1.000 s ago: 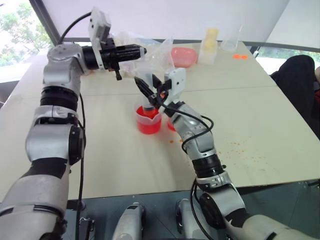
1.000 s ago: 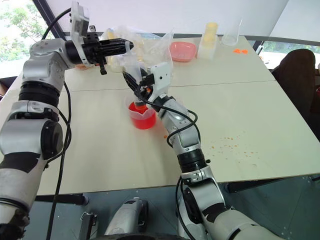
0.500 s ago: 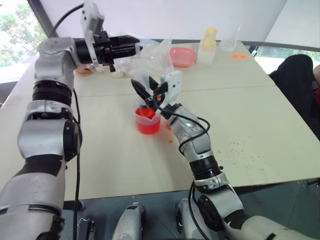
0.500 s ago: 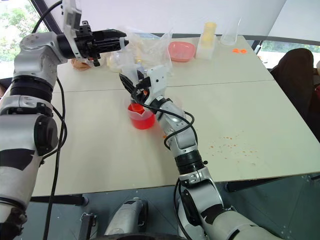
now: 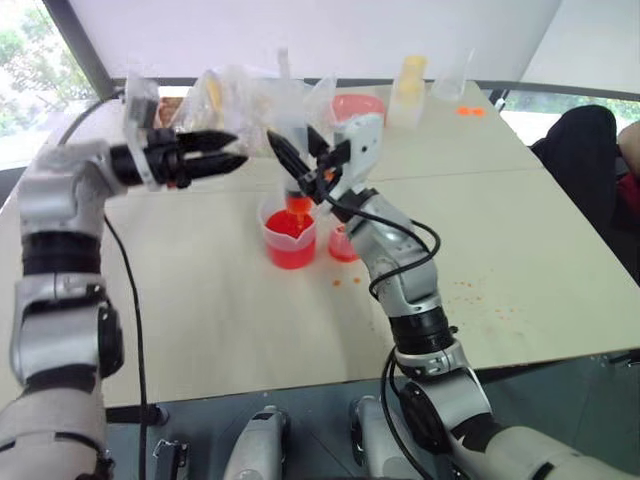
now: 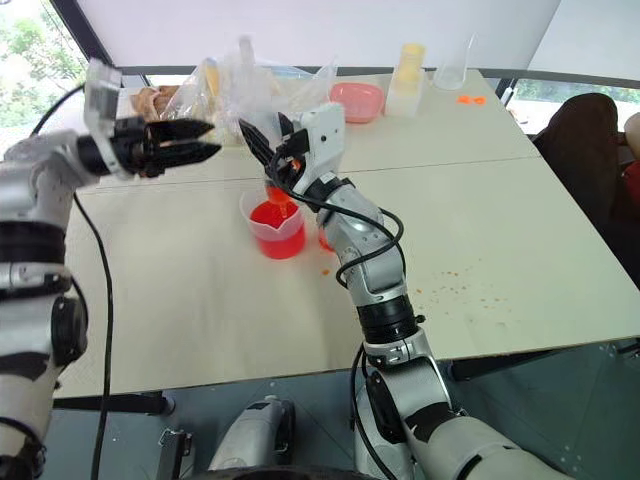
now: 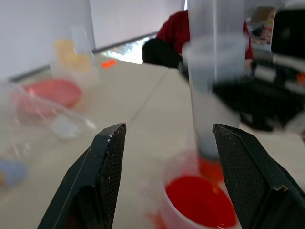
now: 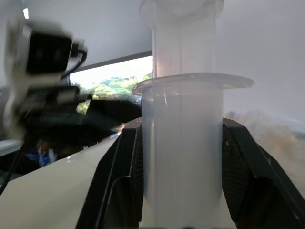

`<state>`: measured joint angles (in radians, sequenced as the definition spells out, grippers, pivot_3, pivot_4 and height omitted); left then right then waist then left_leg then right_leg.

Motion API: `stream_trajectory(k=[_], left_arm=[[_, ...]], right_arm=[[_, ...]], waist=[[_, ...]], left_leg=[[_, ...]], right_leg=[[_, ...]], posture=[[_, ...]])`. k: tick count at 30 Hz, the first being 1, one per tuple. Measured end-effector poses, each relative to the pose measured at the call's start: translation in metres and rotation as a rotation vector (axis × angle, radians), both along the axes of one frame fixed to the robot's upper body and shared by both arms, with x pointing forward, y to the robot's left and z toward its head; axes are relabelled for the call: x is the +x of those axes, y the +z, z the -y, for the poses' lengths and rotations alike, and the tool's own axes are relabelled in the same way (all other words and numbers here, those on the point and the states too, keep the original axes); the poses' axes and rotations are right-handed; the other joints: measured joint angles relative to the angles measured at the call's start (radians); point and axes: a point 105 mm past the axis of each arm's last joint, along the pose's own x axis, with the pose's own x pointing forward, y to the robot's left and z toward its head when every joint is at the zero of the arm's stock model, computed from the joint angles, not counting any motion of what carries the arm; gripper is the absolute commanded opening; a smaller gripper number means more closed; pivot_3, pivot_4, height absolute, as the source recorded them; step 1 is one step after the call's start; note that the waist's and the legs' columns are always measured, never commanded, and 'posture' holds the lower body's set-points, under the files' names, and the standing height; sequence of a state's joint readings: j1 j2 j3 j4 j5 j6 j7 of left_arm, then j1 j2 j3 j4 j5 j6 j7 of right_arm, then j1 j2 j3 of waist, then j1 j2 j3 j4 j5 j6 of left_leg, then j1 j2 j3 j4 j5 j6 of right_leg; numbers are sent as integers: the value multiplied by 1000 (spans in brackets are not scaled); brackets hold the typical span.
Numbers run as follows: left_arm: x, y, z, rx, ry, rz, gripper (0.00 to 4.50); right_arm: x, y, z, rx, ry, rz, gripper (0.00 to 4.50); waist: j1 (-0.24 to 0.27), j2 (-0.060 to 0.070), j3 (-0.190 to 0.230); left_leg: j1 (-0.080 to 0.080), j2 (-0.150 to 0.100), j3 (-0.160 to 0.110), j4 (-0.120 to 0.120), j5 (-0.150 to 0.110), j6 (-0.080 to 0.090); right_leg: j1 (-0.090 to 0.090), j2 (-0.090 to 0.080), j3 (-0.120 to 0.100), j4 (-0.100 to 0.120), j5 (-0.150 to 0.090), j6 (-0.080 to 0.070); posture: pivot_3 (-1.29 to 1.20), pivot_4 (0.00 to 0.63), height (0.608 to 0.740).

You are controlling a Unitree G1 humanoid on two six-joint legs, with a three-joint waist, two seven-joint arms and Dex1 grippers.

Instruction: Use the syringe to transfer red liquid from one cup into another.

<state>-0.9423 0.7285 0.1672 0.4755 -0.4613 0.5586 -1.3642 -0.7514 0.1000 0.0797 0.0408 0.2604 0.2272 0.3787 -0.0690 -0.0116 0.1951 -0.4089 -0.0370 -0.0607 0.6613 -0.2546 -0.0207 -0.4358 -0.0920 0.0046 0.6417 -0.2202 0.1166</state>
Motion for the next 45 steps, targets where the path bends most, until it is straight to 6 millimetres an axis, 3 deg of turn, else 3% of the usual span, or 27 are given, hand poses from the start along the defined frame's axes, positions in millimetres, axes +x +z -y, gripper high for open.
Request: stream_trajectory(k=[5, 9, 12, 15, 19, 28, 38, 41, 45], left_arm=[[-22, 26, -23, -85, 86, 51, 3016], [-24, 18, -25, -112, 121, 26, 3016], [-23, 17, -21, -122, 129, 29, 3016], [-21, 19, -16, -140, 119, 34, 3016], [-17, 20, -2, -138, 78, 35, 3016], [-4, 23, 28, -135, -15, 51, 3016], [32, 78, 96, -95, -73, 371, 3016], [37, 85, 111, -84, -77, 422, 3016], [44, 79, 119, -62, -77, 429, 3016]], right_arm=[[2, 0, 2, 10, -7, -15, 1521], [2, 2, 3, 27, 0, -25, 1521], [3, 19, 9, 65, -3, -15, 1521], [2, 41, 30, 78, -55, 31, 1521], [-2, 54, 56, 74, -138, 71, 1521], [5, 9, 83, 19, -267, -32, 1521], [14, -7, 80, 7, -289, -50, 1521], [15, -8, 82, 3, -298, -42, 1521], [15, -11, 83, 1, -303, -47, 1521]], waist=[[4, 0, 0], [15, 0, 0], [25, 0, 0], [31, 0, 0], [31, -1, -1], [25, -1, -1], [31, -2, -1], [24, -2, -1], [23, -2, -1]], left_leg=[[1, 0, 0, 0, 1, -2], [1, 0, 0, 0, 2, -3], [1, 0, 0, 0, 2, -4], [1, -1, 0, 0, 2, -4], [1, -1, 1, 0, 2, -4], [1, -1, 3, 0, 2, -4], [1, -2, 5, 1, 2, -3], [1, -2, 6, 0, 2, -3], [1, -1, 6, 0, 2, -3]], right_leg=[[-1, -1, 1, 0, 0, 0], [-1, -1, 1, 1, 0, -1], [-1, -1, 1, 2, 0, -1], [-1, -2, 1, 2, 0, -1], [-1, -1, 1, 1, 0, -1], [-1, -1, 2, 2, 0, -1], [0, -1, 1, -1, 0, -1], [0, -1, 2, -2, 0, -1], [0, 0, 1, -2, 0, -1]], posture=[[0, 150, 740], [0, 150, 740], [0, 150, 740], [0, 150, 740], [0, 150, 740], [0, 150, 740], [0, 150, 740], [0, 150, 740], [0, 150, 740]])
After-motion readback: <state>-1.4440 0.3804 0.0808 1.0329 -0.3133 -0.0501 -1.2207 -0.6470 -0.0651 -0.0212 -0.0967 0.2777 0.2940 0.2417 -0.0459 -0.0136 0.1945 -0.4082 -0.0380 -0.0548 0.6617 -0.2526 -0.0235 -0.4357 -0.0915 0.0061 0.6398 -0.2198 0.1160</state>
